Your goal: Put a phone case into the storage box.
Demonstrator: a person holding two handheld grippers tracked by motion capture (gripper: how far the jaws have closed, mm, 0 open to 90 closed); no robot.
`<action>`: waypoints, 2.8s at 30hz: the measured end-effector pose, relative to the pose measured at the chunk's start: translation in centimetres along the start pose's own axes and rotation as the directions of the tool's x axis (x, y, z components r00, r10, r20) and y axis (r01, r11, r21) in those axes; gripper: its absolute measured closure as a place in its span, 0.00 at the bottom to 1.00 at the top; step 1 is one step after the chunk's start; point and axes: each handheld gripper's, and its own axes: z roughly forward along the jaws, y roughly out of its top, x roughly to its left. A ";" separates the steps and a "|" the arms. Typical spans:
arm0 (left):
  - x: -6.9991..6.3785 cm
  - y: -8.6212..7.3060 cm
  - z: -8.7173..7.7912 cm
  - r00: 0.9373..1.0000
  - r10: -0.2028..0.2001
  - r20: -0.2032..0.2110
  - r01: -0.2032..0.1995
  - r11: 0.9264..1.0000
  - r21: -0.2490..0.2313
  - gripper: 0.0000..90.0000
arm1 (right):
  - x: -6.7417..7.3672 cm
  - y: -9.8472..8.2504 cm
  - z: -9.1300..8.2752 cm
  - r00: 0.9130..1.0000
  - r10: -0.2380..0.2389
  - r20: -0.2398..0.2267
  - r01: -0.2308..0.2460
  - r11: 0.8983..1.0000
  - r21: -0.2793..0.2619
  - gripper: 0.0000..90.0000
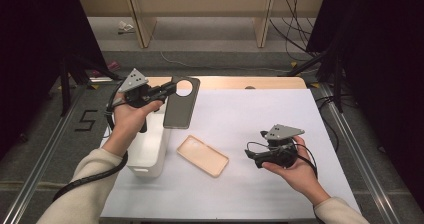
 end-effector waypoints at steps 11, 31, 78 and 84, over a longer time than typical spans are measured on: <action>1.9 0.1 -0.9 0.999 0.004 -0.040 -0.004 1.000 0.000 0.91 | 0.0 0.0 0.0 1.000 -0.001 -0.007 0.001 1.000 -0.001 0.18; 4.4 0.3 -1.6 0.996 0.005 -0.084 -0.007 1.000 -0.014 0.91 | -0.1 0.0 -0.1 1.000 0.015 -0.004 -0.015 1.000 -0.010 0.18; 9.3 -0.9 0.2 0.993 0.004 -0.117 -0.003 1.000 0.006 0.91 | -0.2 -0.1 0.0 1.000 0.025 -0.014 -0.025 1.000 -0.014 0.18; 9.5 -1.3 1.0 0.993 0.003 -0.122 0.000 1.000 0.028 0.91 | -0.2 -0.1 0.0 0.999 0.029 -0.018 -0.029 0.999 -0.015 0.18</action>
